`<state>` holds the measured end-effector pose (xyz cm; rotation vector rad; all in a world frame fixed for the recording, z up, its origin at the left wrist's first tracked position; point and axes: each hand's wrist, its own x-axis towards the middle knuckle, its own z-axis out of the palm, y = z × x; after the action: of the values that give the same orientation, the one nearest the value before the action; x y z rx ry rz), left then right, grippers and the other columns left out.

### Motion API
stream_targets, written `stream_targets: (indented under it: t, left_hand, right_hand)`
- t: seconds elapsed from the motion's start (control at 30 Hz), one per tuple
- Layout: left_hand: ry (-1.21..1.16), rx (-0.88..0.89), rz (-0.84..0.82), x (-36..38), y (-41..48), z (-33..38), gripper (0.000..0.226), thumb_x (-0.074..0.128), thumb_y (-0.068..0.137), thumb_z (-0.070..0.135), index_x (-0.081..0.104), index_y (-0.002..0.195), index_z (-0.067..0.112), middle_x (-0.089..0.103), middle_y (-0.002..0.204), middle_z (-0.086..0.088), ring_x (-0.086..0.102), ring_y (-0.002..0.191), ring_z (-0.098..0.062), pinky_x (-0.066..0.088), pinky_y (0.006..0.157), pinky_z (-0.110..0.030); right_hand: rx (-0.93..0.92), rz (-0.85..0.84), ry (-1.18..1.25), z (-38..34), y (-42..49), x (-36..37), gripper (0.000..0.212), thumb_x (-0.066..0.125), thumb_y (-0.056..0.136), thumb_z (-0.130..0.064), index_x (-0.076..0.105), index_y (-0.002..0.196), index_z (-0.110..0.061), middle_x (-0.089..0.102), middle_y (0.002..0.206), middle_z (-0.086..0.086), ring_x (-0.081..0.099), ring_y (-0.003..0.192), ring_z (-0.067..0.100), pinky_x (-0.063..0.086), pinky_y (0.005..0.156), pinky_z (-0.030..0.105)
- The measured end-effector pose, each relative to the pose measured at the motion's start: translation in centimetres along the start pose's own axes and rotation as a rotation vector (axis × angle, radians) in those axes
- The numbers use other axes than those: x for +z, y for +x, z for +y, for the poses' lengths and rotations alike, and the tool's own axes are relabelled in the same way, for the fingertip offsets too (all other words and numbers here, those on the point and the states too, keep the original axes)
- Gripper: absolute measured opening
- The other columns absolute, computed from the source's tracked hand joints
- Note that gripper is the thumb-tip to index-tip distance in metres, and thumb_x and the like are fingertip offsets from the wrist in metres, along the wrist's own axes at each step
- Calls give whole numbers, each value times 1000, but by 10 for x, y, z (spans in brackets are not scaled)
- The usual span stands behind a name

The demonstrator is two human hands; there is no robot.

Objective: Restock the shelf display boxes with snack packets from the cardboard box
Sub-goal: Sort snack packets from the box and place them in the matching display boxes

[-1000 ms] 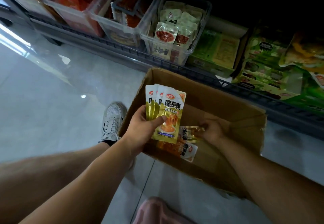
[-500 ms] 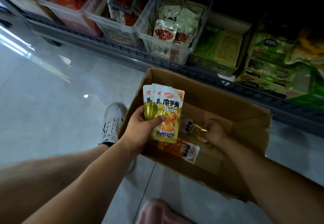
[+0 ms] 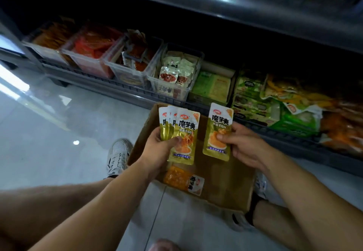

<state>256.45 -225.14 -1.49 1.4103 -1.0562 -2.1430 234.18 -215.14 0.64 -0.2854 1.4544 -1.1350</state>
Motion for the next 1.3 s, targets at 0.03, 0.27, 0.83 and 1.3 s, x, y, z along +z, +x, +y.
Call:
stream_targets:
  t: [0.03, 0.27, 0.83, 1.3]
  left_hand:
    - [-16, 2, -29, 8, -6, 4, 41, 71, 90, -1, 57, 126, 12, 79, 106, -11, 78, 91, -30, 63, 70, -41]
    - [-78, 49, -229, 62, -45, 39, 38, 62, 95, -1, 59, 132, 8, 74, 119, -19, 72, 108, -38, 60, 91, -51]
    - [357, 507, -318, 230, -111, 129, 24, 52, 100, 49, 61, 118, 35, 70, 125, -3, 71, 110, -22, 56, 99, -47]
    - [718, 1051, -202, 289, -100, 272, 43, 55, 106, 27, 46, 148, 23, 66, 125, 2, 69, 99, -10, 63, 74, -27]
  right_hand:
    - [-28, -16, -11, -7, -10, 4, 40, 67, 85, 5, 64, 120, -14, 75, 110, 11, 73, 102, 25, 62, 80, 39]
    - [-228, 244, -510, -29, -69, 18, 40, 82, 82, -30, 59, 114, -22, 72, 105, -4, 71, 94, 15, 60, 78, 34]
    - [-597, 292, -119, -133, -157, -44, 23, 54, 102, -24, 59, 124, -30, 73, 115, -2, 70, 106, 20, 55, 96, 51]
    - [-1044, 590, -468, -275, -156, -66, 38, 67, 95, -25, 53, 131, -25, 64, 120, -11, 61, 111, 9, 54, 92, 32]
